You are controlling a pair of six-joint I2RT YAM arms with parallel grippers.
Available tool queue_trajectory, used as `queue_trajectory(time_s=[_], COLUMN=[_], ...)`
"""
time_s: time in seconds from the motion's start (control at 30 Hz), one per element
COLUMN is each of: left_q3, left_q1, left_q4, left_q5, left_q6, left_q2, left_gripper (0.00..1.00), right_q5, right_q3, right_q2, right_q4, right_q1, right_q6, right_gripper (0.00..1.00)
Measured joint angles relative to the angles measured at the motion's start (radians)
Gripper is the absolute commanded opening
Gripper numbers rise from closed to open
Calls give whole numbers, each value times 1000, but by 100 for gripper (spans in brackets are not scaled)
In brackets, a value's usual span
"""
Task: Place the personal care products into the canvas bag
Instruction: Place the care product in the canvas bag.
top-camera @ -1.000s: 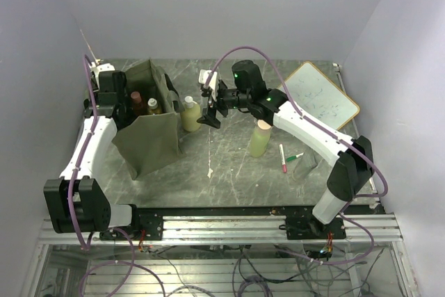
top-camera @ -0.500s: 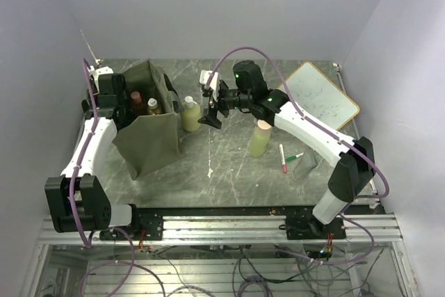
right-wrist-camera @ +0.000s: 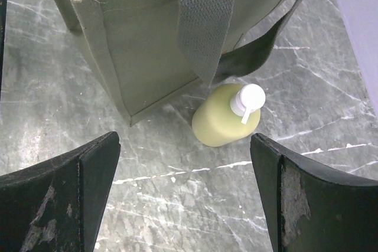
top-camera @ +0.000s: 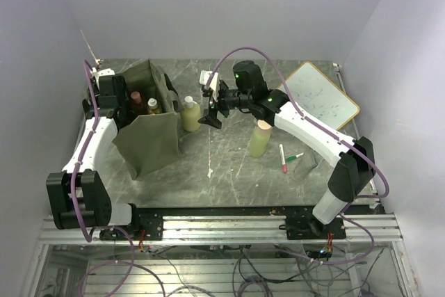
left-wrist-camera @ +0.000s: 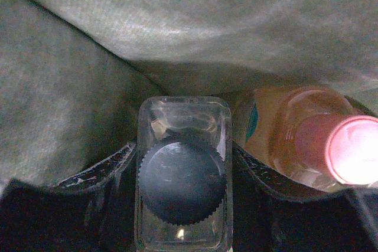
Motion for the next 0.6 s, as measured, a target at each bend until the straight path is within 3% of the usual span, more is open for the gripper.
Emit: queue_trajectory(time_s=[0.6], left_q3=[-5], left_q1=[4], left_q4=[29], left_q5=[8], left_q6=[12], left_q2=[11], left_gripper=[60], right_q5=[4], right_q3=[-3], right_q2=[0], right_q4=[-8], right_q1=[0], right_q6=[-13], right_gripper=[92])
